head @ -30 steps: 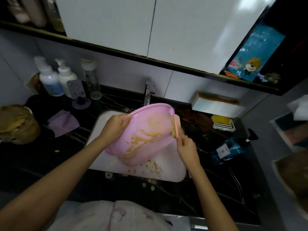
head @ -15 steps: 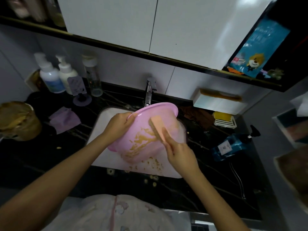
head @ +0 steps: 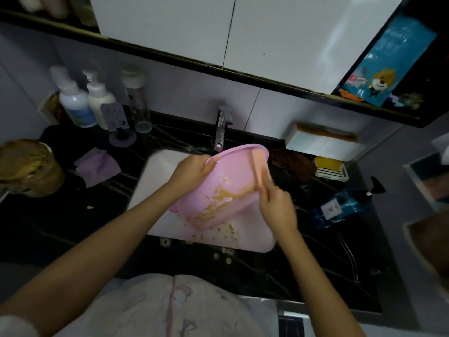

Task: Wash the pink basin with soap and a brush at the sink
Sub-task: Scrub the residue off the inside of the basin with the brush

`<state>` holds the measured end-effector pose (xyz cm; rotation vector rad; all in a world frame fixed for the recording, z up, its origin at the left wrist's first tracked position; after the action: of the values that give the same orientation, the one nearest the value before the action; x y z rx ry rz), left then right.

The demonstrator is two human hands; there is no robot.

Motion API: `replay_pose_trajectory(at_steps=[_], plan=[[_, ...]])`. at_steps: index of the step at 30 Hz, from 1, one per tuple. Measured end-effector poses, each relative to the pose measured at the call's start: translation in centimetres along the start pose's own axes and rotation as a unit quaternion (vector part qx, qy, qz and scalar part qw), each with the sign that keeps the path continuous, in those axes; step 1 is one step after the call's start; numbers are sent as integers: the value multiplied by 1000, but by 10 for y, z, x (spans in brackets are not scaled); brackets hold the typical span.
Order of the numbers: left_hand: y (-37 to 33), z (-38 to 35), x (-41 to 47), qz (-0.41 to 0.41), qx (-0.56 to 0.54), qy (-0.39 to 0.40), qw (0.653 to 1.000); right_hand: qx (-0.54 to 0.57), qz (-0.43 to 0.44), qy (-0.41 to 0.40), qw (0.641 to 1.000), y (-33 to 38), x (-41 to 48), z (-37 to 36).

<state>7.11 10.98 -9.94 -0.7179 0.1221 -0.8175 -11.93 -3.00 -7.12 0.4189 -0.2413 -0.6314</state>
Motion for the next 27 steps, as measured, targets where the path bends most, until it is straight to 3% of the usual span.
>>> replay_pose_trajectory(at_steps=[3, 5, 7, 10, 12, 15, 17, 18, 20, 21, 25, 27], plan=[[6, 7, 2, 7, -5, -7, 1000, -2, 113, 5, 994, 29, -34, -31], [14, 12, 0, 9, -17, -12, 1000, -47, 170, 20, 984, 13, -51, -34], [12, 12, 0, 10, -25, -12, 1000, -60, 113, -23, 992, -10, -39, -21], [6, 6, 3, 9, -20, -5, 1000, 72, -27, -72, 994, -5, -17, -22], [9, 6, 3, 17, -20, -7, 1000, 89, 3, -77, 993, 21, -28, -40], [14, 12, 7, 28, -29, -9, 999, 44, 113, -30, 992, 23, -64, -57], [12, 13, 7, 24, -34, -9, 999, 27, 86, -57, 994, -4, -56, -50], [11, 12, 6, 23, -34, -7, 999, 46, 20, -86, 995, -14, -44, -45], [12, 9, 5, 22, -40, -8, 999, 162, -79, -114, 977, -12, -26, -42], [14, 9, 5, 26, -41, -10, 999, 209, -89, -120, 966, 1, -26, -46], [21, 12, 8, 28, -48, -15, 998, 159, 25, -65, 985, 43, -67, -71], [18, 12, 7, 25, -48, -12, 998, 115, 16, -72, 991, 24, -59, -68]])
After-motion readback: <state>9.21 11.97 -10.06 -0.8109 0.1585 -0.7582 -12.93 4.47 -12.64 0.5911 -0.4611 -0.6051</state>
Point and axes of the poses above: each hand's wrist, its own x-axis towards the middle knuckle, its own z-axis out of the back of the hand, y = z × x, the point moved 2 cm from there along x, towards the middle knuckle, and after that the axes turned 1 degree about x, right-handed, at the moved point
